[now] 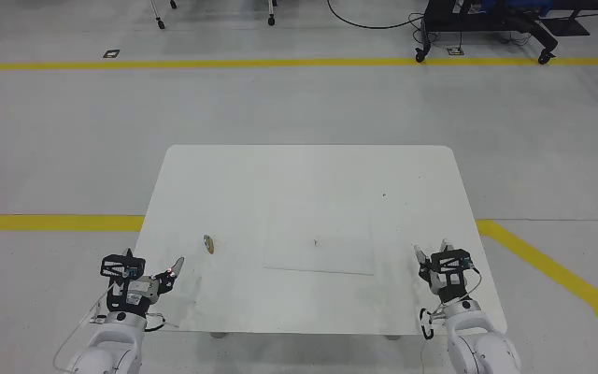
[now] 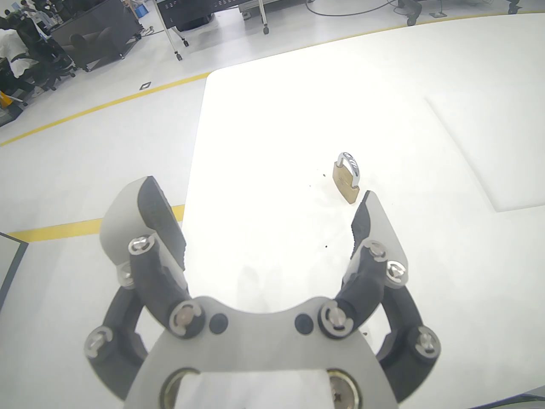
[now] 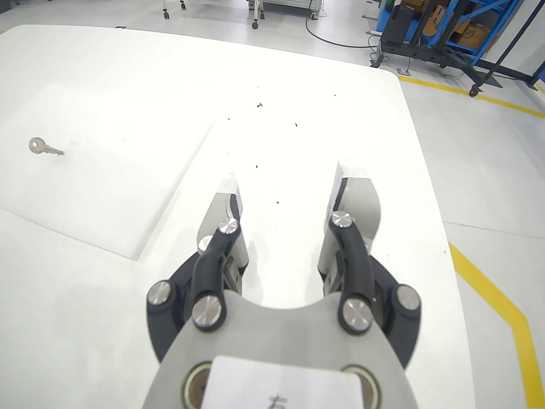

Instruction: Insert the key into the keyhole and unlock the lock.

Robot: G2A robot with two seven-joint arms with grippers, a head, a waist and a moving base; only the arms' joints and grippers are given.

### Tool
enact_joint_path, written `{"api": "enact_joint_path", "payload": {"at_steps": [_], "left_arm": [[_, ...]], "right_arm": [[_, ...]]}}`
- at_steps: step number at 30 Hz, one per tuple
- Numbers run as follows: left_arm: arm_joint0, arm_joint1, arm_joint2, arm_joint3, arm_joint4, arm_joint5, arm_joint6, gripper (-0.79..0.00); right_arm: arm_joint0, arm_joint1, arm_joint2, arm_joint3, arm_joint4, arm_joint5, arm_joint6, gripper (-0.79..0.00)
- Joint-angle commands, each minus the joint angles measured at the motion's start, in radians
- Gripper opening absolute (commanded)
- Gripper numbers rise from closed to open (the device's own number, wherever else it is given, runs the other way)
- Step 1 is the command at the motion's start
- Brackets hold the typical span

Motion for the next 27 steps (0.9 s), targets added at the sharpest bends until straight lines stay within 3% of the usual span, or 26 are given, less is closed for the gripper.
{"api": "enact_joint_path", "payload": {"at_steps": [1,9,10,14,18,24,27], "left_arm": [[0.000,0.000,0.000,0.000,0.000,0.000,0.000,-0.001],[0.000,0.000,0.000,0.000,0.000,0.000,0.000,0.000],[0.000,0.000,0.000,0.000,0.000,0.000,0.000,0.000],[0.000,0.000,0.000,0.000,0.000,0.000,0.000,0.000],[0.000,0.000,0.000,0.000,0.000,0.000,0.000,0.000],[0.000,0.000,0.000,0.000,0.000,0.000,0.000,0.000],[0.000,0.000,0.000,0.000,0.000,0.000,0.000,0.000]], "right_arm": [[0.000,0.000,0.000,0.000,0.000,0.000,0.000,-0.329],[0.000,0.000,0.000,0.000,0.000,0.000,0.000,-0.329],[0.000,0.000,0.000,0.000,0.000,0.000,0.000,0.000],[0.036,0.006,-0.038,0.002,-0.015,-0.185,0.014,0.000],[0.137,0.009,-0.141,0.028,-0.061,-0.391,0.082,0.000],[0.296,-0.011,-0.339,0.103,-0.083,-0.502,0.153,0.000],[0.324,-0.015,-0.364,0.112,-0.040,-0.543,0.134,0.000]]}}
